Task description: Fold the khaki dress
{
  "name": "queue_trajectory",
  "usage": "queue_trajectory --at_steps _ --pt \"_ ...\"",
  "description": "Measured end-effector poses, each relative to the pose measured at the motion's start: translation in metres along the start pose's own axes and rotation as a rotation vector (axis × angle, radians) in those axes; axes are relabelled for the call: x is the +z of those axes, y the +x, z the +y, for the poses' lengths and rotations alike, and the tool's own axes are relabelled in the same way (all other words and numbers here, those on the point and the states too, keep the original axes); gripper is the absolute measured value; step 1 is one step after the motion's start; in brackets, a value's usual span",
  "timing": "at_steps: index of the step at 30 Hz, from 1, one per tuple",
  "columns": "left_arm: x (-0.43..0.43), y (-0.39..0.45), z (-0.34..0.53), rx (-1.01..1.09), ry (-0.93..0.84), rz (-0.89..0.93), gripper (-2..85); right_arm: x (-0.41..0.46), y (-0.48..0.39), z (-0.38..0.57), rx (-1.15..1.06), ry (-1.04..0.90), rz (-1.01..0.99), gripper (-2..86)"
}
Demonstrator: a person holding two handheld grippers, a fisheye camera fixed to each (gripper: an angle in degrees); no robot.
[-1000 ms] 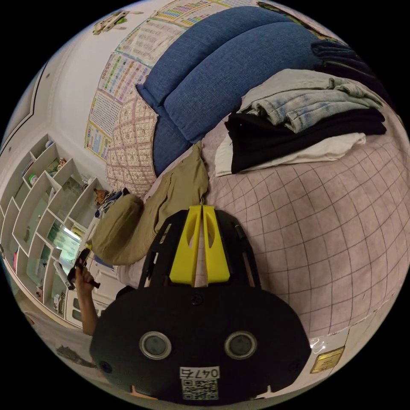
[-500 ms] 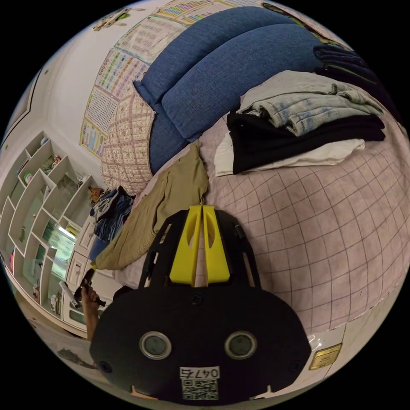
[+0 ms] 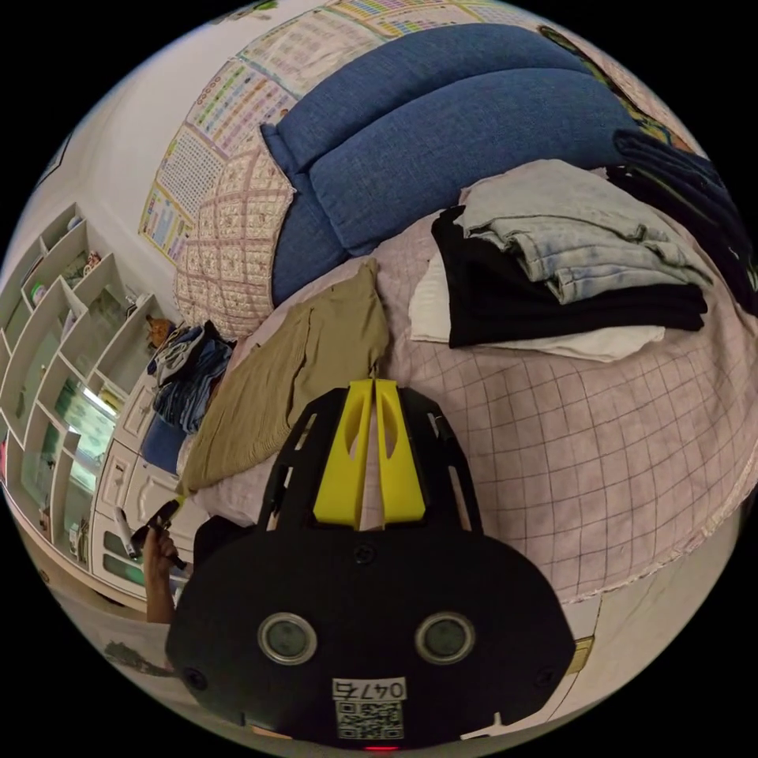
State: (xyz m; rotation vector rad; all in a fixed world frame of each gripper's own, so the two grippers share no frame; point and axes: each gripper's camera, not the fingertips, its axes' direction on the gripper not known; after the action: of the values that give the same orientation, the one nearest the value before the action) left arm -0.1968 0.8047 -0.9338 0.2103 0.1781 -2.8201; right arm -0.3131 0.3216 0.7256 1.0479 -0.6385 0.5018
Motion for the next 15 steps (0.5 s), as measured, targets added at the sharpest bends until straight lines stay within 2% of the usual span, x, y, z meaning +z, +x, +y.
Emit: queue_trajectory --at_steps 4,9,15 --pt "-0.054 0.014 -0.013 0.016 0.081 0.002 7.5 -0.003 -0.011 -0.027 0.023 0.024 0.038 3.2" --pt "-0.102 0.044 -0.022 0.036 0.118 -0.019 9.5 -0.013 -0.03 -0.062 0.006 0.073 0.012 6.8" --pt "-0.147 0.101 -0.018 0.116 0.136 -0.133 9.5 -0.012 -0.078 -0.123 -0.057 0.097 0.035 6.1"
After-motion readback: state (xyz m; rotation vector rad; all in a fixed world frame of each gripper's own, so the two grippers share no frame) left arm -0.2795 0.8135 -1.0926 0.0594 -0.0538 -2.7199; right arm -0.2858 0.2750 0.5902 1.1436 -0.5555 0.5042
